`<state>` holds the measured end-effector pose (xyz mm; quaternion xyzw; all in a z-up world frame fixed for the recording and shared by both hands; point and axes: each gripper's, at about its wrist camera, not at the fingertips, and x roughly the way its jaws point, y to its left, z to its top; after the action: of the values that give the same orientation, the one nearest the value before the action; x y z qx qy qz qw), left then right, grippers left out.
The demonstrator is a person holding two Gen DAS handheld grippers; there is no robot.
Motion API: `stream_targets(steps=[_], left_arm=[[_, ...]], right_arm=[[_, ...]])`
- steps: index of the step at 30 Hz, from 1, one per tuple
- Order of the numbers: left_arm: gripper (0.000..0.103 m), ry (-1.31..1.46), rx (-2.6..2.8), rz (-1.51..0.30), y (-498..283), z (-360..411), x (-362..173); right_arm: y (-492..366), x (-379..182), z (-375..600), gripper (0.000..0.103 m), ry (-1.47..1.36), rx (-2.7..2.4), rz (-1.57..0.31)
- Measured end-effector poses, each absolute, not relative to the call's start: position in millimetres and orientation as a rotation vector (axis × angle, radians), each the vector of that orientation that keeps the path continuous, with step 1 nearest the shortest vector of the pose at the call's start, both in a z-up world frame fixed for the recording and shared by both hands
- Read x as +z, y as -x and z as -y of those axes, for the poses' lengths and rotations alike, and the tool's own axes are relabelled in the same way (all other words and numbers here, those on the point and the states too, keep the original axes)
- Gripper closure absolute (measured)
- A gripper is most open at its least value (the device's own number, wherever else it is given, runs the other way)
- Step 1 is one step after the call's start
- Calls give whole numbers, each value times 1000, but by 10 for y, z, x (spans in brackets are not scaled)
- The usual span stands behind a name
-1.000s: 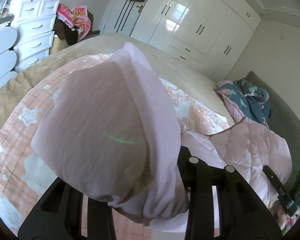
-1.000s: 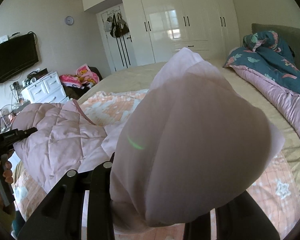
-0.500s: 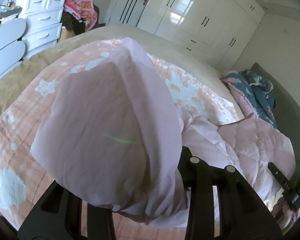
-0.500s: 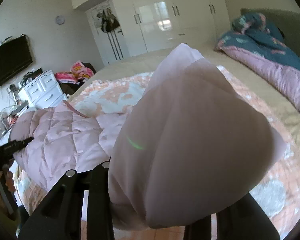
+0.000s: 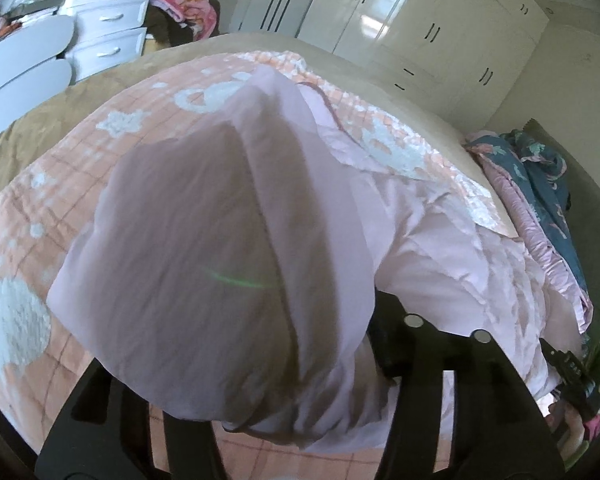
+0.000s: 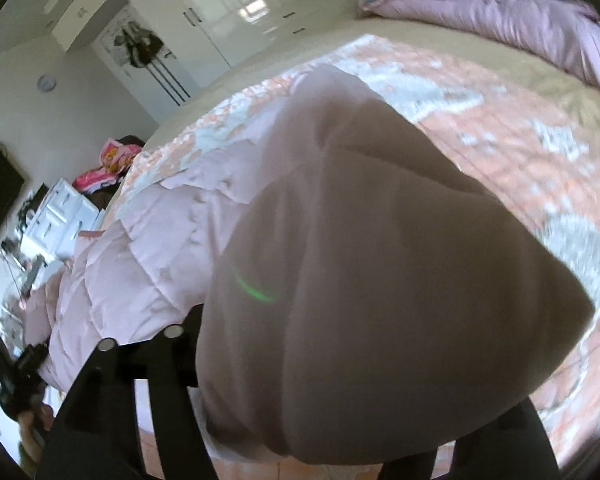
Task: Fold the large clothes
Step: 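Lay the folded edge down and open both tools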
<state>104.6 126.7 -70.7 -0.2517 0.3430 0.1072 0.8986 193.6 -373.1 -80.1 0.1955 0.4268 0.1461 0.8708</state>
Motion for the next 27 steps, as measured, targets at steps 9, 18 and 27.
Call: stream_targets(steps=[9, 18, 27], left_arm=[[36, 508, 226, -737, -833, -1231, -683], [10, 469, 210, -750, -526, -1129, -488], [9, 365, 151, -683, -250, -810, -85]], right_arm=[[-1582, -754, 3962, 12, -407, 262, -893], [-1095, -264, 4109, 4, -291, 234, -755], [-623, 251, 3945, 4, -203, 301, -620]])
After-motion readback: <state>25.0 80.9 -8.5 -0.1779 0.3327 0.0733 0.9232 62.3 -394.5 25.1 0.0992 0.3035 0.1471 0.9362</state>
